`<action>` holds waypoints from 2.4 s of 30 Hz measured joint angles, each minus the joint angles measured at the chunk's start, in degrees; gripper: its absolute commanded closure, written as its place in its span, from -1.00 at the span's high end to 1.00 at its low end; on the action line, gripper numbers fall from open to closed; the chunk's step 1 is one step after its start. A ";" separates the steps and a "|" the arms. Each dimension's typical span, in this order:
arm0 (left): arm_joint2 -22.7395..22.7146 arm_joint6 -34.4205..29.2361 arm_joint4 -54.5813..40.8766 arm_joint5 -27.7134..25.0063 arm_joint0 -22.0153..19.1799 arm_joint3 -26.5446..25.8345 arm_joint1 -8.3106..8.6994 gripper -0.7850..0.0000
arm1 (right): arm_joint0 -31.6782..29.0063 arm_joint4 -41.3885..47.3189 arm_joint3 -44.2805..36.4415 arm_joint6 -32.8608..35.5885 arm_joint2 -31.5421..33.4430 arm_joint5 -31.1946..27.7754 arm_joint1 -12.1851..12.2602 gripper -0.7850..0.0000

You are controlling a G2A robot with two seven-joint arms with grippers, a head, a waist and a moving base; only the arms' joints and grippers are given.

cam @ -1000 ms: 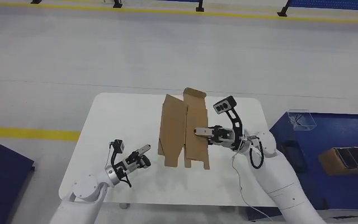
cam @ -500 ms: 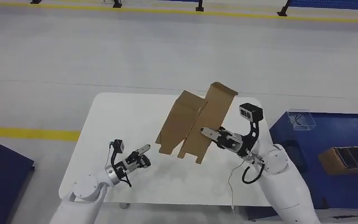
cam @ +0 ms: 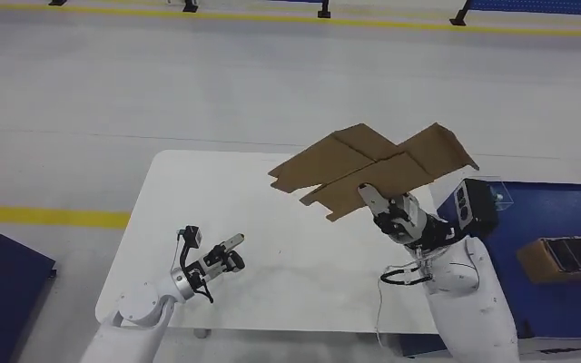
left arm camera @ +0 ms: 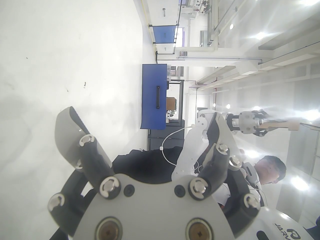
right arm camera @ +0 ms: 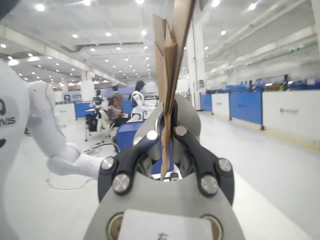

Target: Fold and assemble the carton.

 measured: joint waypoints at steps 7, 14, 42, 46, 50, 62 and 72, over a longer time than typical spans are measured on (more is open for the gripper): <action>0.00 0.00 0.00 0.00 0.00 0.00 0.00 1.00 | -0.43 -49.62 -2.69 -39.23 -4.56 14.53 -0.87 -1.00; 0.00 0.00 0.00 0.00 0.00 0.00 0.00 1.00 | 2.93 -83.00 -2.25 -63.01 -5.52 30.80 1.14 -1.00; 0.00 0.00 0.00 0.00 0.00 0.00 0.00 1.00 | 8.49 33.77 -0.67 20.04 -24.40 5.36 9.72 -1.00; 0.00 0.00 0.00 0.00 0.00 0.00 0.00 1.00 | 7.81 66.46 -4.27 47.65 -20.10 24.45 12.70 -1.00; 0.00 0.00 0.00 0.00 0.00 0.00 0.00 1.00 | 4.93 87.43 -4.51 61.33 -16.17 38.71 13.70 -1.00; 0.00 0.00 0.00 0.00 0.00 0.00 0.00 1.00 | 4.18 94.84 -4.63 63.37 -15.23 44.14 13.84 -1.00; 0.00 0.00 0.00 0.00 0.00 0.00 0.00 1.00 | -2.12 147.60 -10.30 55.30 -17.39 75.67 12.30 -1.00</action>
